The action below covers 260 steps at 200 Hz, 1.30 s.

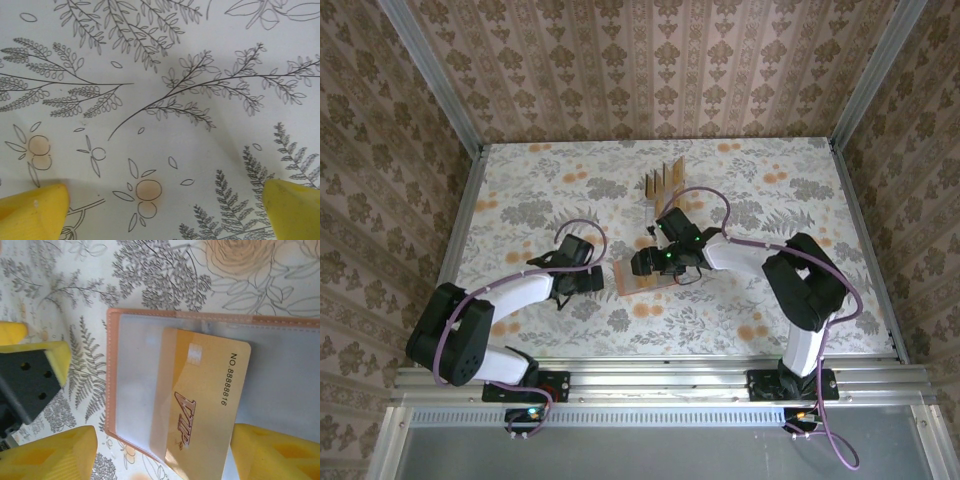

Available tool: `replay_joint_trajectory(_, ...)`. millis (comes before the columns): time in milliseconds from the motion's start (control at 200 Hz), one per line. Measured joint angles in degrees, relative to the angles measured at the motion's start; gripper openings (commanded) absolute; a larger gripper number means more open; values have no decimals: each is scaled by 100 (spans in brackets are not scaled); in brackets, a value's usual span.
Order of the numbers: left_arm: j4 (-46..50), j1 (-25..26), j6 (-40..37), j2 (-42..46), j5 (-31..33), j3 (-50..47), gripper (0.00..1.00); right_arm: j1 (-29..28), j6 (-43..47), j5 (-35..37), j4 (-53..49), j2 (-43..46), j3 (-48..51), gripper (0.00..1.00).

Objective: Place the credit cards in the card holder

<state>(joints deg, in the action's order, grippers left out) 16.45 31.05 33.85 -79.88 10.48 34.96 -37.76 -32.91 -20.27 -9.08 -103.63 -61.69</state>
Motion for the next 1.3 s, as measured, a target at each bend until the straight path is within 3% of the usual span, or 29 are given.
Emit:
replay_joint_trajectory(270, -15, 291, 4, -232, -15, 254, 100, 35, 195, 225, -295, 168, -118, 65)
replay_joint_trajectory(350, -13, 350, 4, -330, -7, 308, 100, 39, 284, 352, -409, 166, -127, 57)
replay_joint_trajectory(495, 83, 452, 48, -501, 109, 433, 100, 44, 413, 675, -671, 164, -127, 30)
replay_joint_trajectory(585, 138, 496, 79, -581, 168, 522, 100, 44, 492, 883, -815, 164, -127, 21)
replay_joint_trajectory(835, 164, 538, 109, -756, 271, 686, 100, 44, 667, 1281, -1150, -28, -339, 18)
replay_joint_trajectory(1300, 275, 605, 111, -929, 313, 859, 100, -20, 769, 1394, -1355, -450, -627, 16)
